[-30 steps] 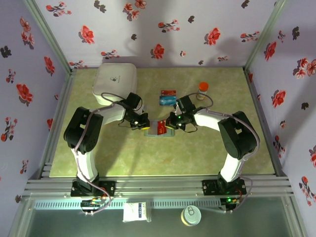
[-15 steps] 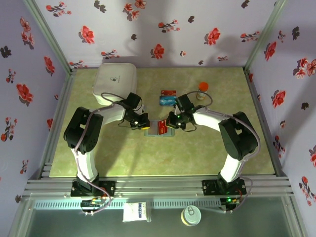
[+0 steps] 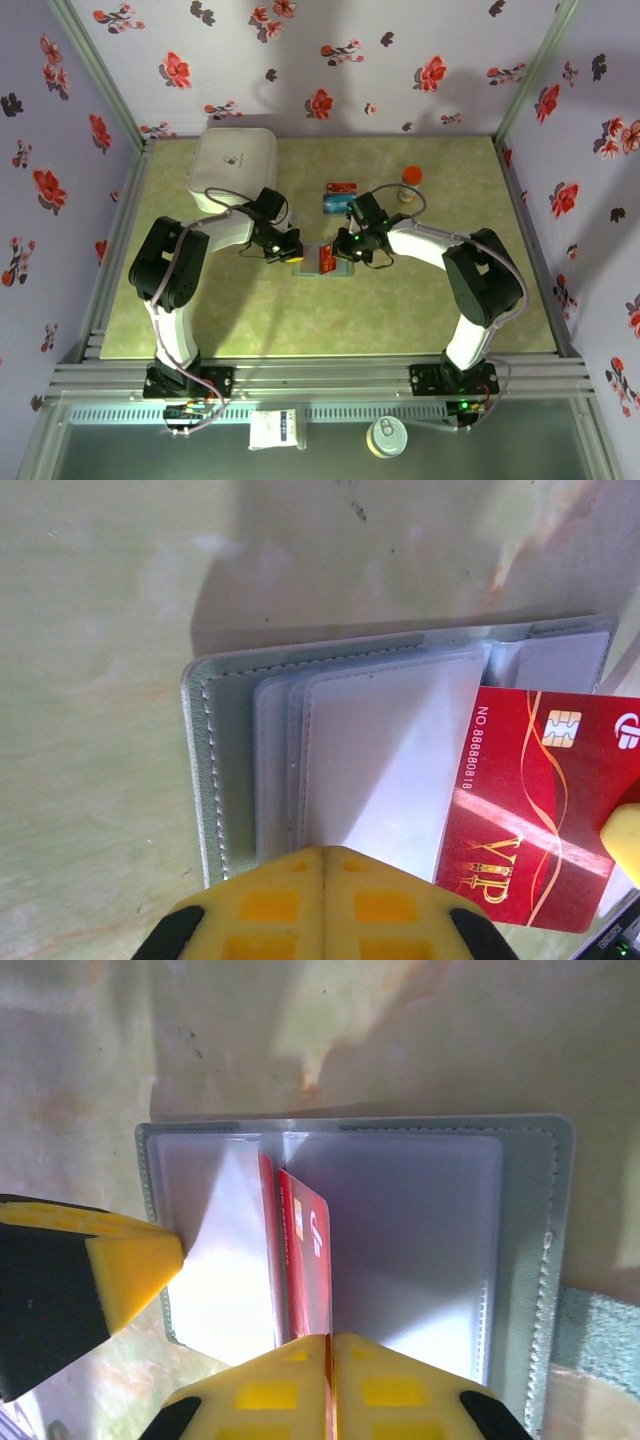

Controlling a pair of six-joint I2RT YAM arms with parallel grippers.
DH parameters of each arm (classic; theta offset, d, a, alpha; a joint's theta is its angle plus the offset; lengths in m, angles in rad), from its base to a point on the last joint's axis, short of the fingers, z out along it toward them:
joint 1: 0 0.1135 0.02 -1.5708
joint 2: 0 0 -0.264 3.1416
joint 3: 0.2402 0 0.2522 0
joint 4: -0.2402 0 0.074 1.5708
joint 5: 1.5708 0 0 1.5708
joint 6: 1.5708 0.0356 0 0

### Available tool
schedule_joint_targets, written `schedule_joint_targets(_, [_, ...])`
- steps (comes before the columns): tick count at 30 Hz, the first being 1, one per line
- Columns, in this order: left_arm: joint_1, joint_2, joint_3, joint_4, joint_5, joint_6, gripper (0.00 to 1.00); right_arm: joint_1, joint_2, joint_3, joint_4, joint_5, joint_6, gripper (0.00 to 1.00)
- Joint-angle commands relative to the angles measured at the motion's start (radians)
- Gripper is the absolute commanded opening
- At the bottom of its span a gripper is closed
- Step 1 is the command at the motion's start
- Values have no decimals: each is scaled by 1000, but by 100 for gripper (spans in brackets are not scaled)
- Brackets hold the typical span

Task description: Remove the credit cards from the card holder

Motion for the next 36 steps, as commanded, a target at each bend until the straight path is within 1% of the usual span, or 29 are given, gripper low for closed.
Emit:
schedule_joint_targets(1, [0, -5, -29, -28, -12, 6, 0, 11, -19, 26, 2, -10, 23, 15])
schedule_joint_targets(4, [0, -2, -27, -31, -9, 7, 0, 13, -17, 25, 1, -9, 21, 15])
schedule_joint_targets(7, [-1, -8, -28, -29, -8, 6, 0, 13, -19, 27, -3, -7, 19, 11])
schedule_joint_targets(10, [0, -6, -24, -33, -8, 8, 0, 13, -20, 30, -14, 3, 13, 9])
schedule_joint_targets(15, [-1, -23, -19, -36, -9, 5, 0, 13, -49, 46, -49, 26, -7, 8])
schedule_joint_targets(20, [0, -44, -2, -43, -5, 2, 0, 6, -72, 83, -122, 50, -71, 8])
schedule_joint_targets(23, [0, -59, 7, -45, -4, 0, 0, -11, -81, 115, -169, 56, -137, 7])
schedule_joint_targets(26, [5, -70, 10, -54, -9, 4, 1, -29, -81, 157, -231, 46, -250, 7])
schedule_joint_targets(29, [12, -83, -3, -43, -12, -1, 2, -42, -74, 212, -306, 55, -426, 6])
schedule_joint_targets(34, [20, -93, -19, -36, -18, 1, 4, -57, -35, 333, -466, 115, -796, 4])
schedule_joint_targets(36, [19, -97, -28, -30, -16, -1, 4, -63, -20, 374, -508, 123, -944, 5])
